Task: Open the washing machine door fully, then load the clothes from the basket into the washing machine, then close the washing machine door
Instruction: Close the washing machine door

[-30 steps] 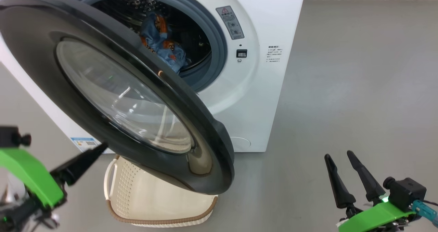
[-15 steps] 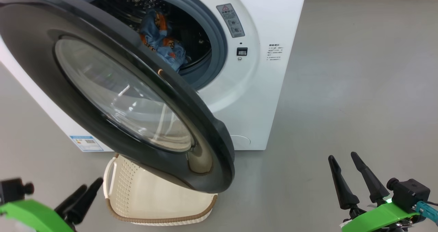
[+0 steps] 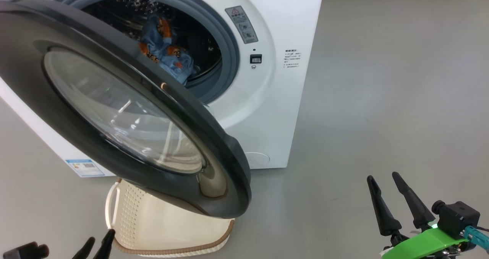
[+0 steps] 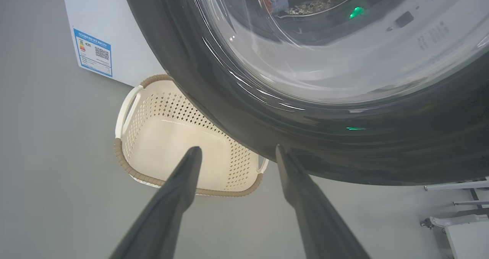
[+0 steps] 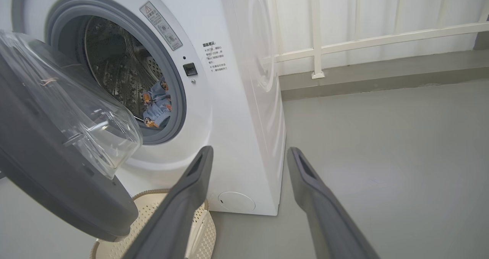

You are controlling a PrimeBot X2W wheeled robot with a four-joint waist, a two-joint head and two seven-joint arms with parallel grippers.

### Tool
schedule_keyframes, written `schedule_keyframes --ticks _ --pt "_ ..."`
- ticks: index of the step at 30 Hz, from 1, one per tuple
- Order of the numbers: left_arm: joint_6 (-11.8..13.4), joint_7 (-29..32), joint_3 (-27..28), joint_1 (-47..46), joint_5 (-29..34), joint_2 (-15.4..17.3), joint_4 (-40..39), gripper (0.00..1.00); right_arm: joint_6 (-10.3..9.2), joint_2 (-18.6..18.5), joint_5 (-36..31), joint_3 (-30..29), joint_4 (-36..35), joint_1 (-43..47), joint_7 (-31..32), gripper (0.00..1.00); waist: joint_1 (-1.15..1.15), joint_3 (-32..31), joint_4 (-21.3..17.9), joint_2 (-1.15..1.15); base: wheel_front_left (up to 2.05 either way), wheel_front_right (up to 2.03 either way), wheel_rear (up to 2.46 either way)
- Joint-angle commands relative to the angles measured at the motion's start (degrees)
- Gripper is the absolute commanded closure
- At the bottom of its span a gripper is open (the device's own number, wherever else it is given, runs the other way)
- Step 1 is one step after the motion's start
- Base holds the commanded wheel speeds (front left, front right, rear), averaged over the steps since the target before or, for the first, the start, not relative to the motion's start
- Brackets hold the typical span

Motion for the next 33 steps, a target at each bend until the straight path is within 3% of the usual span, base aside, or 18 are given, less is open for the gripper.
schedule_keyframes --ticks 1,6,15,20,26,33 --pt "-0.15 -2.11 1.63 -2.67 1.54 1.79 0.66 0.00 0.09 -0.92 0.30 1.04 -1.19 0.47 -0.27 0.00 0.00 -0.10 -0.39 0.00 0.00 0.00 0.00" --pt "-0.15 -3.86 4.98 -3.79 5.52 -0.70 3.24 0.00 0.09 -0.91 0.32 0.76 -1.00 0.67 -0.27 0.00 0.00 -0.29 -1.10 0.00 0.00 0.00 0.00" --pt "-0.15 -3.92 20.27 0.41 23.06 -8.33 0.15 0.00 0.09 -0.68 0.14 0.59 -1.14 0.61 -0.27 0.00 0.00 -0.56 -2.35 0.00 0.00 0.00 0.00" --pt "-0.15 -3.92 25.48 2.12 31.68 -11.63 -1.50 0.00 0.09 -0.73 0.14 0.37 -1.31 0.55 -0.27 0.00 0.00 -0.37 -2.59 0.00 0.00 0.00 0.00" --pt "-0.15 -3.92 30.23 3.99 43.64 -16.51 -2.82 0.00 0.09 -0.78 0.17 0.08 -1.42 0.35 -0.27 0.00 0.00 -0.07 -2.74 0.00 0.00 0.00 0.00" --pt "-0.15 -3.93 34.48 5.92 52.27 -21.54 -3.79 0.00 0.09 -0.68 -0.06 -0.27 -1.50 0.26 -0.27 0.00 0.00 0.23 -2.38 0.00 0.00 0.00 0.00"
